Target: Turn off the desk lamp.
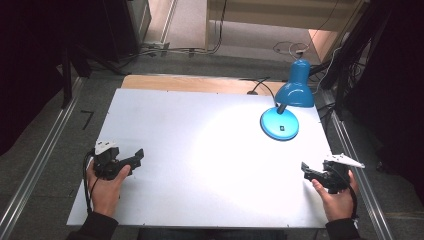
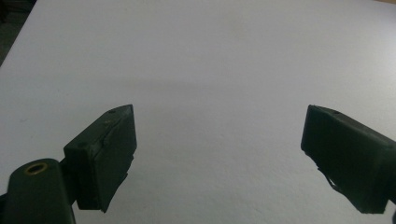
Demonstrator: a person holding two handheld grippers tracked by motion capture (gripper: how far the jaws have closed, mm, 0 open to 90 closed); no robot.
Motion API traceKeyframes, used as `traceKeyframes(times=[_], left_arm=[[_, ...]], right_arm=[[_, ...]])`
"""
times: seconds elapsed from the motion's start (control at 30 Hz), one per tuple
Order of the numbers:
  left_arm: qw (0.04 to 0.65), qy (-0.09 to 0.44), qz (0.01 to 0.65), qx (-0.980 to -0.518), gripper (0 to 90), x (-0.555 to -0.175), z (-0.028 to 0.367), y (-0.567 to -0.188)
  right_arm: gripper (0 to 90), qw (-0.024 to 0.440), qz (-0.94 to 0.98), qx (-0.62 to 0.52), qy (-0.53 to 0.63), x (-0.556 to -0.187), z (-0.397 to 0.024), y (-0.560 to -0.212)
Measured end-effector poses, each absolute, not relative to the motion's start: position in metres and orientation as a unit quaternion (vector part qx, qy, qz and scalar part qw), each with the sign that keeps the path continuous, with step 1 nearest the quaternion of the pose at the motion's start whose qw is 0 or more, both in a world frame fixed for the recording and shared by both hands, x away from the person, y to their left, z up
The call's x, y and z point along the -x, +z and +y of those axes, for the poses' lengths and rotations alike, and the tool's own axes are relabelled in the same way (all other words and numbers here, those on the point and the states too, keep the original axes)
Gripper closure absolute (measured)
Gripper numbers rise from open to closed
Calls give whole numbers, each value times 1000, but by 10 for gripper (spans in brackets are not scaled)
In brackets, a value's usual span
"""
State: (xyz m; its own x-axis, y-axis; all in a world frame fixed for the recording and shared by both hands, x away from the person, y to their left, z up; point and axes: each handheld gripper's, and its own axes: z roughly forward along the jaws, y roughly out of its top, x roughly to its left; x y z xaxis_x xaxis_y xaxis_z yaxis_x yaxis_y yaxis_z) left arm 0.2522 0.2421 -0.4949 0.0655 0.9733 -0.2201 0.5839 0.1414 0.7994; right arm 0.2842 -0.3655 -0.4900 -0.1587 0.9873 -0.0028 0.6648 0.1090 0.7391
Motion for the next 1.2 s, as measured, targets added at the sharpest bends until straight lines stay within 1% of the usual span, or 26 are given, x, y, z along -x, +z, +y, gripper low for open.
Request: traceKeyframes(times=[0.1, 0.5, 1.2], left_arm=[[402, 241, 640, -609, 113, -252, 242, -495], [405, 241, 640, -607, 113, -252, 243, -495], [404, 241, 639, -609, 113, -252, 243, -495]], right_arm=[[149, 256, 698, -593, 309, -285, -365, -489], [144, 263, 711, -567, 322, -295, -352, -477], [145, 261, 708, -570, 324, -306, -349, -475]])
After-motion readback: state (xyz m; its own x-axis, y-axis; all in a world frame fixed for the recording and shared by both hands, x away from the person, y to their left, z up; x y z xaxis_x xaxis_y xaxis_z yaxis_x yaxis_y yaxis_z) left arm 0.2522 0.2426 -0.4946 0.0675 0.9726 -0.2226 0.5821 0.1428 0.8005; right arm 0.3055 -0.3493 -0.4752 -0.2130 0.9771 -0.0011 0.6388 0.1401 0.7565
